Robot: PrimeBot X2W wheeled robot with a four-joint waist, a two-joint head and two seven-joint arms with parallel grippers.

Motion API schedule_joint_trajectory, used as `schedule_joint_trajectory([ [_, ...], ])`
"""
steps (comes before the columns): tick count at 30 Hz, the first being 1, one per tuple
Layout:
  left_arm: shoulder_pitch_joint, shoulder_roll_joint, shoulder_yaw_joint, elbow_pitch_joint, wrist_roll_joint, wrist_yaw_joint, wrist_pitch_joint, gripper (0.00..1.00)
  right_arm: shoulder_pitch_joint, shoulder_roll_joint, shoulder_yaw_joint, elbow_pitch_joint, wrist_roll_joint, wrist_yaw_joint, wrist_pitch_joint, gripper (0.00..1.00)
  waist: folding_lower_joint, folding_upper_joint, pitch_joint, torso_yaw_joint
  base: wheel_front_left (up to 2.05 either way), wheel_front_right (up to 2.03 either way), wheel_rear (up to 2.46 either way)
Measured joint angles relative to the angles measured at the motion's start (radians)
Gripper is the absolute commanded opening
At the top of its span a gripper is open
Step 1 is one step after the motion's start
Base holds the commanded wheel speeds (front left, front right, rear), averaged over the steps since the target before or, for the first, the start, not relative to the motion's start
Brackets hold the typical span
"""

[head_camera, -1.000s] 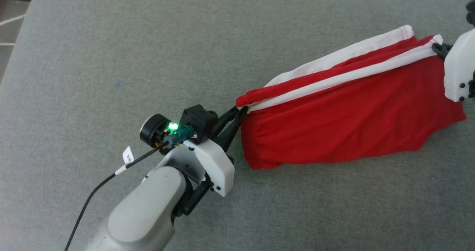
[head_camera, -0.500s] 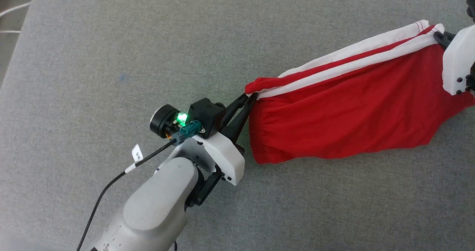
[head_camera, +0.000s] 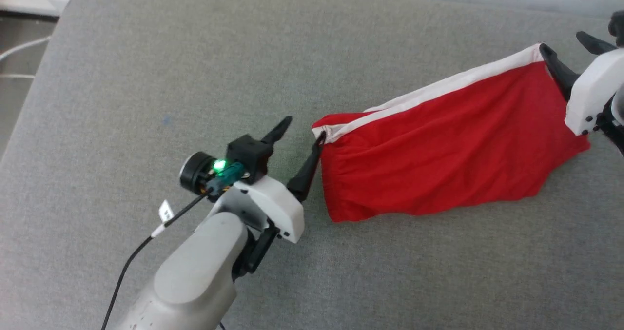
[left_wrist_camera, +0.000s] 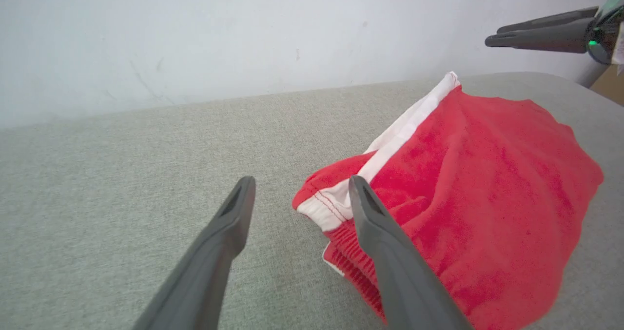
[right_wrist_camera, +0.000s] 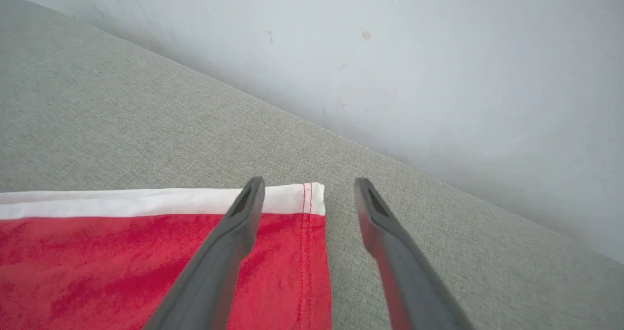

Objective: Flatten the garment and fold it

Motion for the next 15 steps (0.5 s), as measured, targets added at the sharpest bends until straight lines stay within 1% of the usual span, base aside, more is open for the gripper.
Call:
schedule_joint_trajectory([
  [5, 0.053, 0.031, 0.053, -0.032, -0.032, 0.033, -0.041, 1.00, 0.051, 0.001, 0.012, -0.017, 0.028, 0.000, -0.132, 1.00, -0.0001, 0.0000, -0.072, -0.014, 0.00, 0.00, 0.00],
  [9, 0.111, 0.054, 0.111, -0.084, -0.052, 0.081, -0.077, 1.00, 0.100, 0.002, -0.003, -0.045, 0.035, 0.000, -0.242, 1.00, -0.0002, 0.0000, -0.133, -0.031, 0.00, 0.00, 0.00],
  [13, 0.189, 0.072, 0.168, -0.136, -0.050, 0.136, -0.097, 1.00, 0.173, 0.004, -0.063, -0.088, 0.010, 0.000, -0.287, 1.00, -0.0003, 0.0001, -0.191, -0.054, 0.00, 0.00, 0.00],
  [15, 0.238, 0.076, 0.193, -0.163, -0.042, 0.154, -0.104, 1.00, 0.218, 0.003, -0.112, -0.118, -0.038, 0.000, -0.292, 1.00, -0.0003, 0.0000, -0.216, -0.069, 0.00, 0.00, 0.00],
])
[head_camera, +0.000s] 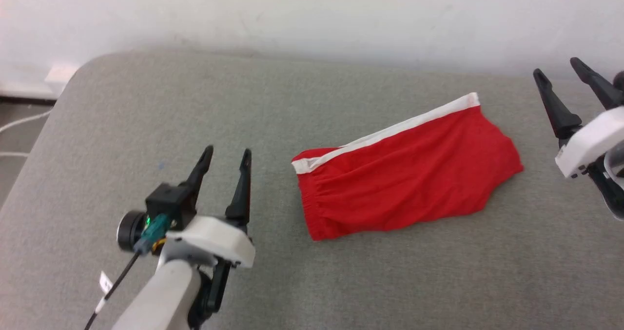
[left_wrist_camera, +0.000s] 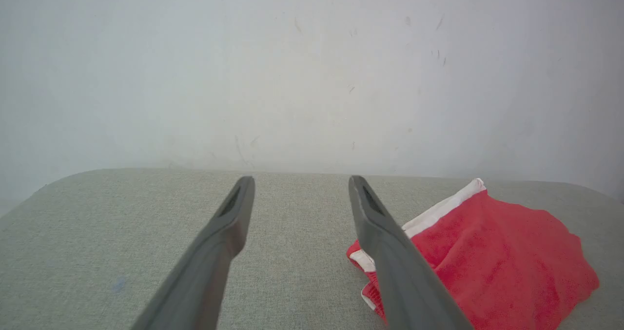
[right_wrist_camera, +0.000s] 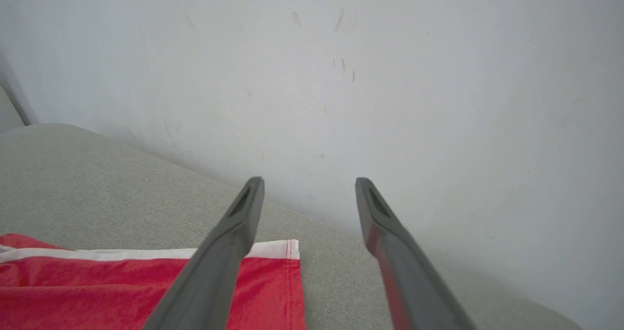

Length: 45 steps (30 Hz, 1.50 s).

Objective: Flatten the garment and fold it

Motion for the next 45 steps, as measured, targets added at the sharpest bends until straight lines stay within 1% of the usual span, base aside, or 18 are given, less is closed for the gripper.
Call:
schedule_joint_trajectory([
  [3, 0.076, -0.003, 0.043, -0.054, 0.025, 0.024, -0.001, 1.00, 0.091, 0.018, -0.139, -0.093, -0.080, 0.000, -0.003, 1.00, 0.0000, 0.0000, -0.030, -0.027, 0.00, 0.00, 0.00],
  [6, 0.147, -0.015, 0.087, -0.100, 0.058, 0.030, -0.001, 1.00, 0.223, 0.064, -0.287, -0.203, -0.177, 0.000, -0.003, 1.00, 0.0002, 0.0000, -0.054, -0.056, 0.00, 0.00, 0.00],
  [9, 0.217, -0.037, 0.118, -0.118, 0.079, 0.030, -0.001, 1.00, 0.378, 0.136, -0.413, -0.310, -0.271, 0.000, -0.003, 1.00, 0.0001, 0.0000, -0.076, -0.081, 0.00, 0.00, 0.00],
  [11, 0.258, -0.053, 0.131, -0.119, 0.083, 0.028, -0.001, 1.00, 0.473, 0.198, -0.498, -0.377, -0.317, 0.000, -0.003, 1.00, 0.0002, 0.0000, -0.087, -0.096, 0.00, 0.00, 0.00],
  [13, 0.291, -0.061, 0.128, -0.105, 0.086, 0.013, -0.001, 1.00, 0.556, 0.258, -0.560, -0.447, -0.372, 0.000, -0.003, 1.00, 0.0002, 0.0000, -0.094, -0.110, 0.00, 0.00, 0.00],
  [15, 0.315, -0.066, 0.114, -0.075, 0.090, -0.003, -0.001, 1.00, 0.623, 0.329, -0.621, -0.516, -0.402, 0.000, -0.003, 1.00, 0.0002, 0.0000, -0.097, -0.123, 0.00, 0.00, 0.00],
  [16, 0.323, -0.069, 0.106, -0.059, 0.090, -0.008, -0.001, 1.00, 0.651, 0.357, -0.637, -0.548, -0.425, 0.000, -0.003, 1.00, 0.0002, 0.0000, -0.097, -0.129, 0.00, 0.00, 0.00],
  [19, 0.329, -0.078, 0.068, -0.018, 0.090, -0.028, 0.035, 1.00, 0.716, 0.432, -0.676, -0.621, -0.476, 0.000, -0.003, 1.00, 0.0002, 0.0000, -0.092, -0.144, 0.00, 0.00, 0.00],
  [21, 0.328, -0.088, 0.058, -0.005, 0.089, -0.034, 0.049, 1.00, 0.741, 0.465, -0.687, -0.655, -0.489, 0.000, -0.003, 1.00, 0.0003, 0.0000, -0.084, -0.151, 0.00, 0.00, 0.00],
  [24, 0.309, -0.098, 0.051, 0.004, 0.082, -0.038, 0.082, 1.00, 0.749, 0.482, -0.690, -0.696, -0.498, 0.000, 0.006, 1.00, 0.0003, 0.0000, -0.069, -0.164, 0.00, 0.00, 0.00],
  [29, 0.239, -0.108, 0.039, 0.021, 0.066, -0.031, 0.201, 1.00, 0.748, 0.483, -0.690, -0.737, -0.500, 0.000, 0.028, 1.00, 0.0004, 0.0001, -0.035, -0.187, 0.00, 0.00, 0.00],
  [32, 0.204, -0.107, 0.041, 0.035, 0.065, -0.004, 0.259, 1.00, 0.748, 0.483, -0.685, -0.744, -0.500, 0.000, 0.037, 1.00, 0.0004, 0.0000, -0.016, -0.205, 0.00, 0.00, 0.00],
  [37, 0.177, -0.107, 0.059, 0.061, 0.064, 0.066, 0.329, 1.00, 0.747, 0.487, -0.677, -0.742, -0.499, 0.000, 0.038, 1.00, 0.0005, 0.0000, 0.019, -0.233, 0.00, 0.00, 0.00],
  [40, 0.171, -0.103, 0.056, 0.077, 0.072, 0.094, 0.382, 1.00, 0.747, 0.492, -0.670, -0.738, -0.496, 0.000, 0.033, 1.00, 0.0005, 0.0000, 0.039, -0.247, 0.00, 0.00, 0.00],
  [45, 0.138, -0.086, 0.039, 0.076, 0.085, 0.116, 0.461, 1.00, 0.732, 0.499, -0.661, -0.731, -0.496, 0.000, 0.029, 1.00, 0.0003, 0.0000, 0.070, -0.265, 0.00, 0.00, 0.00],
])
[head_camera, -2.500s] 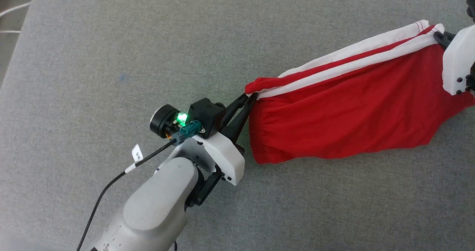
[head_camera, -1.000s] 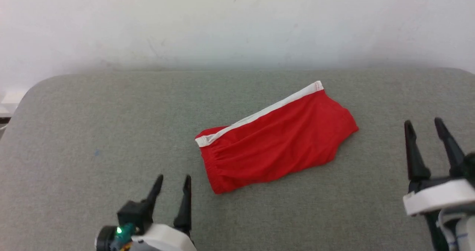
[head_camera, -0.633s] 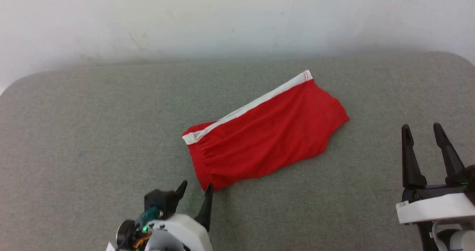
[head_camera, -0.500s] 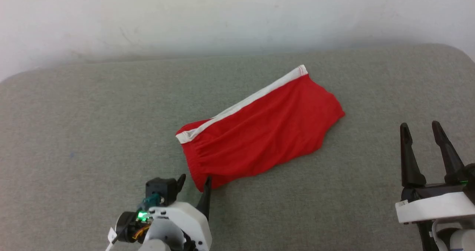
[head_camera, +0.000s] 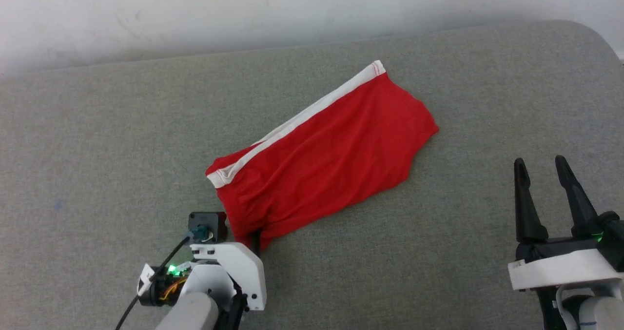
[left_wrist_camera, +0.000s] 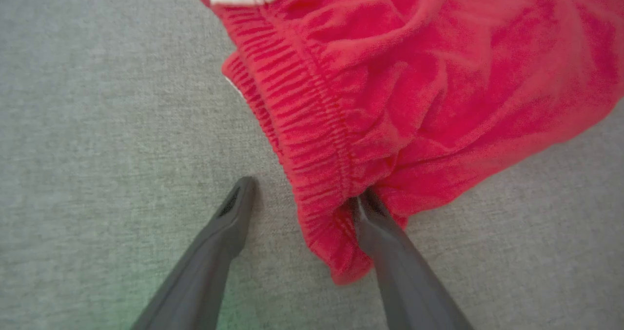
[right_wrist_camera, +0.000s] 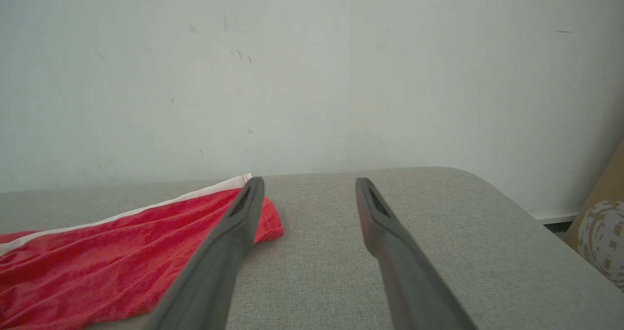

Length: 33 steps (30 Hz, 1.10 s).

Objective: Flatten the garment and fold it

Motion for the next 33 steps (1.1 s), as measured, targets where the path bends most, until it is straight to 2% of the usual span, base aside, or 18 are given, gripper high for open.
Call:
schedule_joint_trajectory([
  [1, -0.005, 0.005, -0.006, -0.001, 0.003, 0.001, 0.017, 1.00, -0.002, 0.001, 0.001, 0.001, 0.000, 0.000, -0.004, 1.00, -0.0001, 0.0000, 0.006, -0.002, 0.00, 0.00, 0.00],
  [2, -0.009, 0.008, -0.010, -0.004, 0.005, 0.001, 0.033, 0.29, -0.005, 0.001, 0.001, 0.003, 0.000, 0.000, -0.005, 1.00, -0.0001, 0.0000, 0.011, -0.004, 0.00, 0.00, 0.00],
  [3, -0.012, 0.010, -0.013, -0.009, 0.004, -0.001, 0.047, 0.00, -0.008, 0.002, 0.001, 0.005, 0.000, 0.000, -0.006, 1.00, -0.0001, 0.0000, 0.016, -0.006, 0.00, 0.00, 0.00],
  [8, -0.021, 0.009, -0.013, -0.024, -0.006, -0.018, 0.047, 0.00, -0.018, -0.010, 0.000, 0.018, -0.001, 0.000, 0.000, 1.00, 0.0001, 0.0000, 0.022, 0.001, 0.00, 0.00, 0.00],
  [12, -0.015, 0.003, -0.017, -0.034, -0.007, -0.031, -0.008, 0.00, -0.028, -0.059, 0.016, 0.028, -0.002, 0.000, 0.067, 1.00, 0.0002, 0.0000, 0.008, 0.021, 0.00, 0.00, 0.00],
  [20, -0.004, -0.006, -0.036, -0.123, 0.003, -0.051, -0.085, 0.00, -0.162, -0.164, 0.100, 0.099, 0.075, 0.000, 0.365, 1.00, 0.0001, 0.0000, -0.004, 0.085, 0.00, 0.00, 0.00],
  [26, -0.017, -0.006, -0.064, -0.184, 0.026, -0.052, -0.077, 0.00, -0.350, -0.218, 0.172, 0.252, 0.141, 0.000, 0.581, 1.00, 0.0002, 0.0000, 0.031, 0.123, 0.00, 0.00, 0.00],
  [33, -0.049, -0.018, -0.101, -0.214, 0.049, -0.054, -0.072, 0.00, -0.562, -0.232, 0.221, 0.497, 0.162, 0.000, 0.696, 1.00, 0.0002, 0.0000, 0.081, 0.176, 0.00, 0.00, 0.00],
])
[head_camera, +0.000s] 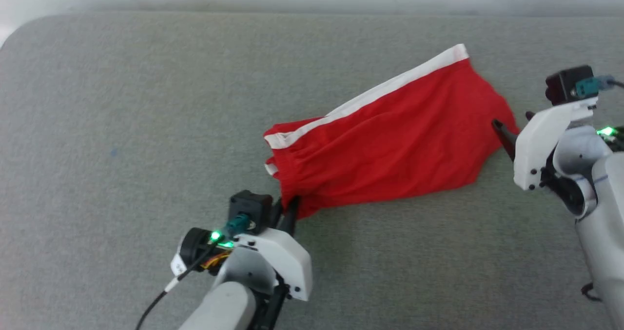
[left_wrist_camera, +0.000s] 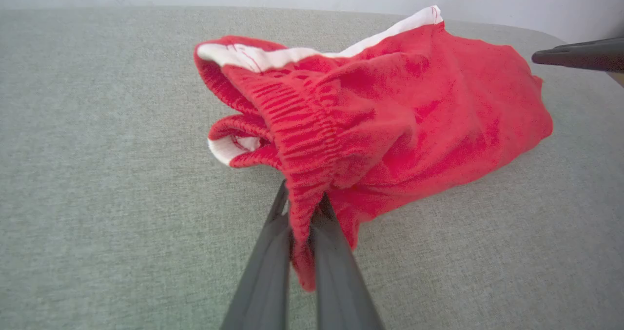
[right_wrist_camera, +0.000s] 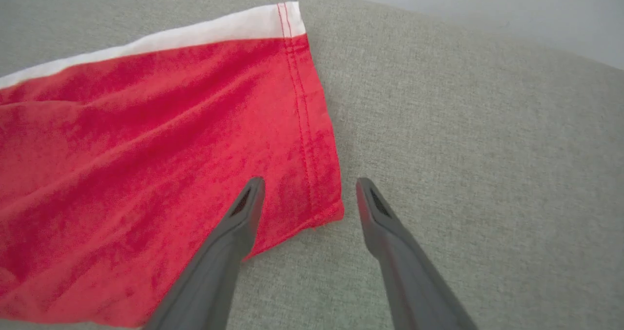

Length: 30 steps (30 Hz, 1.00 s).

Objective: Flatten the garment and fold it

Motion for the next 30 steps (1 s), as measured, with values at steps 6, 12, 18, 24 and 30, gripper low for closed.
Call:
schedule_joint_trajectory([
  [6, -0.024, -0.033, -0.039, -0.003, 0.009, -0.009, 0.000, 0.00, -0.107, -0.020, 0.032, 0.188, -0.046, 0.000, 0.024, 1.00, 0.0000, 0.0000, 0.037, 0.051, 0.00, 0.00, 0.00],
  [12, -0.046, -0.050, -0.051, 0.009, 0.009, -0.016, -0.002, 0.00, -0.172, -0.045, 0.097, 0.283, -0.036, -0.001, 0.065, 0.54, -0.0004, 0.0000, 0.065, 0.093, 0.00, 0.00, 0.00],
  [18, -0.048, -0.048, -0.050, 0.030, 0.009, -0.016, -0.006, 0.00, -0.188, -0.070, 0.203, 0.285, 0.038, -0.002, 0.062, 0.00, -0.0004, 0.0001, 0.069, 0.098, 0.00, 0.00, 0.00],
  [24, -0.047, -0.035, -0.042, 0.043, 0.007, -0.016, -0.007, 0.00, -0.191, -0.083, 0.254, 0.313, 0.085, -0.001, 0.000, 0.00, -0.0001, 0.0002, 0.042, 0.081, 0.00, 0.00, 0.00],
  [30, -0.045, -0.013, -0.032, 0.051, -0.004, -0.016, -0.007, 0.00, -0.145, -0.106, 0.291, 0.310, 0.173, -0.001, -0.042, 0.00, -0.0001, 0.0002, -0.010, 0.067, 0.00, 0.00, 0.00],
])
